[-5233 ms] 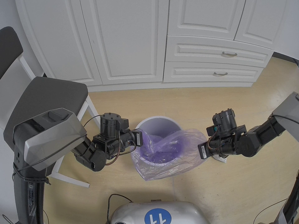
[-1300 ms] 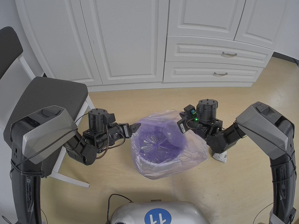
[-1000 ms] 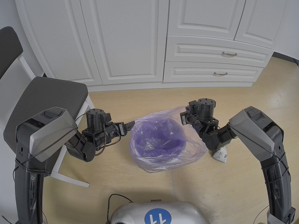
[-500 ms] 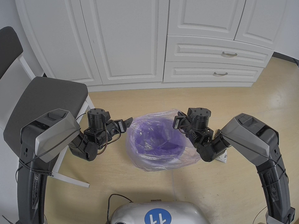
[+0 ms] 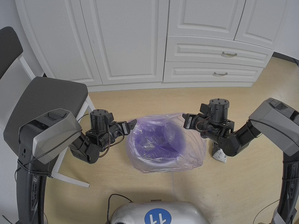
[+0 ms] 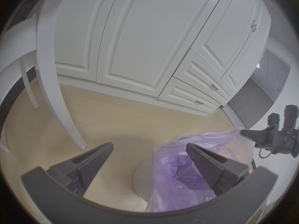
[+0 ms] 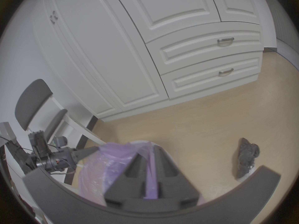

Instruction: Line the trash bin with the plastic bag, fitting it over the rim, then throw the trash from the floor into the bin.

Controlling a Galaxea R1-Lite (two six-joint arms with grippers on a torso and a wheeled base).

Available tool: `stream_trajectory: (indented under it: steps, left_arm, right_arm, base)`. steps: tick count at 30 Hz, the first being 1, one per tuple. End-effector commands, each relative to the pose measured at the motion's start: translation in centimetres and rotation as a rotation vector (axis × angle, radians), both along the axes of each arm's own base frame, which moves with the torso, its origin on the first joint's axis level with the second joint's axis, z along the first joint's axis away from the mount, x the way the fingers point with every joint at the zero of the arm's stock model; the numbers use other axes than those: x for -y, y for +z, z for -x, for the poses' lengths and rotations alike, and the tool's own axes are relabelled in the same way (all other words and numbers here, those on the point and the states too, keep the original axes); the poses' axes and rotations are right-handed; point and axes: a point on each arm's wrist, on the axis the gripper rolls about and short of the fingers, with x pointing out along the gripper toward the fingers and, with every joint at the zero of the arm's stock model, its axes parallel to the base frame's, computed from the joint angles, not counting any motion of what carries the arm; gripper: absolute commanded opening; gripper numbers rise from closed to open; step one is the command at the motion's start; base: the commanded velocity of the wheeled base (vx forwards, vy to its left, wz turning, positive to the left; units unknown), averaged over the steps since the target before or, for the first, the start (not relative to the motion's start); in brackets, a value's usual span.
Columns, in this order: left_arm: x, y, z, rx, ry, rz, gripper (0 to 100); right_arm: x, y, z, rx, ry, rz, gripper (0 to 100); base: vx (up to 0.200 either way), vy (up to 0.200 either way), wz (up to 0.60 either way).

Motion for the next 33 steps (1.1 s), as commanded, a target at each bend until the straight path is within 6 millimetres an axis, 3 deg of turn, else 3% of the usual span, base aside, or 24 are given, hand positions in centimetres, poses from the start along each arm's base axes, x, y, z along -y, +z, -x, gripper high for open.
stream_trajectory:
  steps: [1, 9, 14, 25, 33]
  left_arm:
    - [0.2, 0.3, 0.2, 0.004, -0.007, 0.001, 100]
    - [0.2, 0.3, 0.1, 0.001, -0.007, 0.000, 100]
    - [0.3, 0.0, 0.2, -0.009, -0.008, -0.003, 100]
    - [0.4, -1.1, 0.3, -0.096, -0.024, -0.077, 100]
    - [0.8, -1.2, -3.3, -0.118, 0.181, -0.133, 100]
  right_arm:
    - [1.6, 0.2, -1.1, -0.004, -0.035, 0.014, 100]
    - [3.0, 0.0, -0.8, -0.031, -0.011, 0.026, 100]
    - [5.1, -2.1, -0.5, -0.166, 0.007, 0.241, 100]
    - [5.9, -4.8, -2.0, -0.225, -0.018, 0.302, 100]
    - [6.1, -7.4, -5.0, -0.222, -0.111, 0.284, 100]
  base:
    - [0.000, 0.000, 0.00]
    - [0.000, 0.000, 0.00]
    - [0.000, 0.000, 0.00]
    - [0.000, 0.000, 0.00]
    - [0.000, 0.000, 0.00]
